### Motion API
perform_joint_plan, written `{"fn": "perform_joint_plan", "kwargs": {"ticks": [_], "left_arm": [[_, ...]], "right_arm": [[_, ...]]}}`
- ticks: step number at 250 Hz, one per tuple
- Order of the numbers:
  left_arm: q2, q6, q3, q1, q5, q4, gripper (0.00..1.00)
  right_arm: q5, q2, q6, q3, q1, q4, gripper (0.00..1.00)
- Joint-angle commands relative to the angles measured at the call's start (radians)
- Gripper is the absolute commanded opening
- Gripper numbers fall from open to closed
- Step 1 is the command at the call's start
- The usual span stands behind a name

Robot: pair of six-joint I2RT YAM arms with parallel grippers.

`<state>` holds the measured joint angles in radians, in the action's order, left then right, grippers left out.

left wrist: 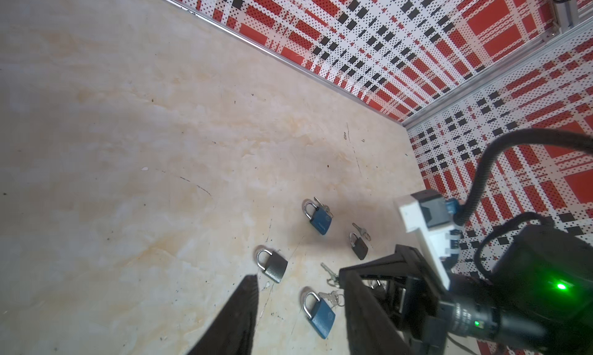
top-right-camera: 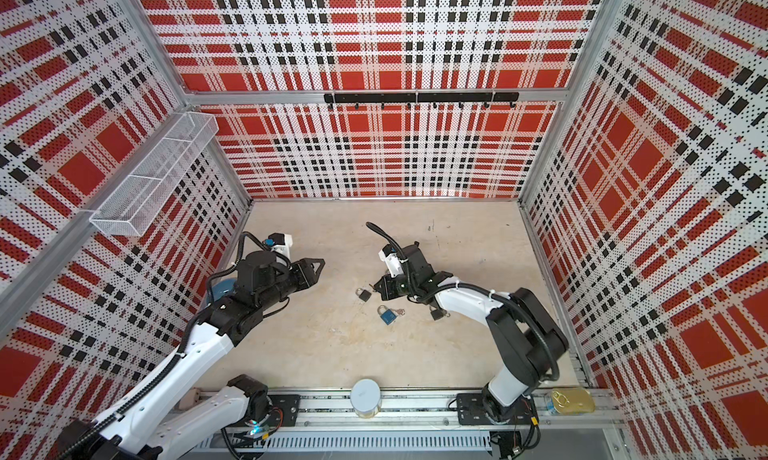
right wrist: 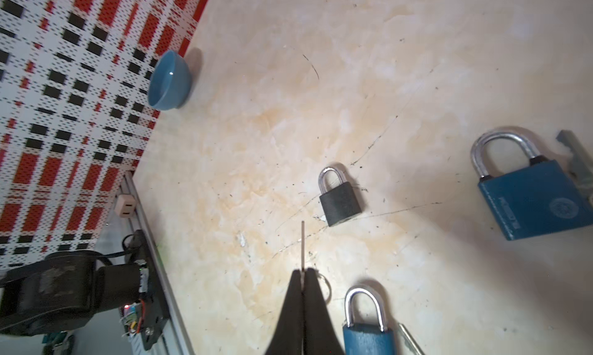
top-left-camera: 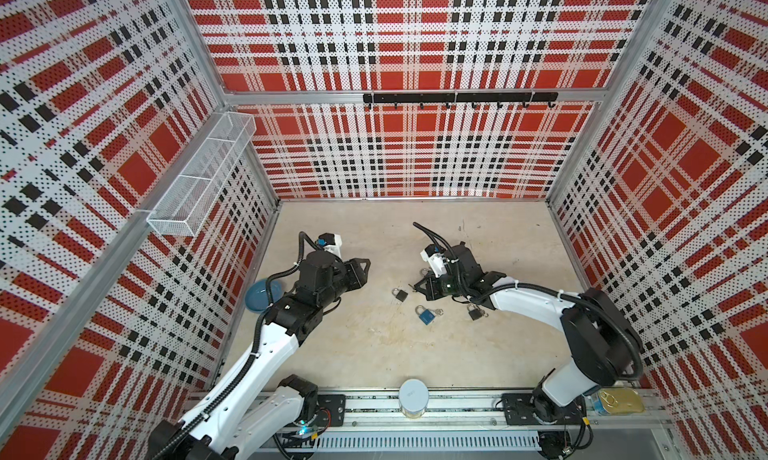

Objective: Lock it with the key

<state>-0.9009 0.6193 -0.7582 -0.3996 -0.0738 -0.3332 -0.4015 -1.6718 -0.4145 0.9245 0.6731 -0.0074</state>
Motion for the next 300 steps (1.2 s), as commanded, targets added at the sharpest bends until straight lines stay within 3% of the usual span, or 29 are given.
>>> {"fn": "perform_joint_plan", "kwargs": {"ticks": [1, 115, 239, 300], "left_arm": [[0.038, -0.021, 0.02, 0.004, 0.033, -0.08, 0.48], [0.07, -0.017, 0.046, 0.034, 0.009, -0.085, 0.48], [0.064, -0.013, 0.054, 0.058, -0.016, -0.07, 0.48], [0.058, -0.01, 0.054, 0.064, -0.021, -0.062, 0.48]], "right_arm": [[0.035, -0.059, 0.022, 0.05, 0.012, 0.093, 0.0], [0.065, -0.232, 0.04, 0.151, 0.015, 0.106, 0.0], [0.108, -0.293, 0.079, 0.194, 0.015, 0.042, 0.0], [0.11, -0.283, 0.087, 0.185, 0.015, 0.035, 0.08]]}}
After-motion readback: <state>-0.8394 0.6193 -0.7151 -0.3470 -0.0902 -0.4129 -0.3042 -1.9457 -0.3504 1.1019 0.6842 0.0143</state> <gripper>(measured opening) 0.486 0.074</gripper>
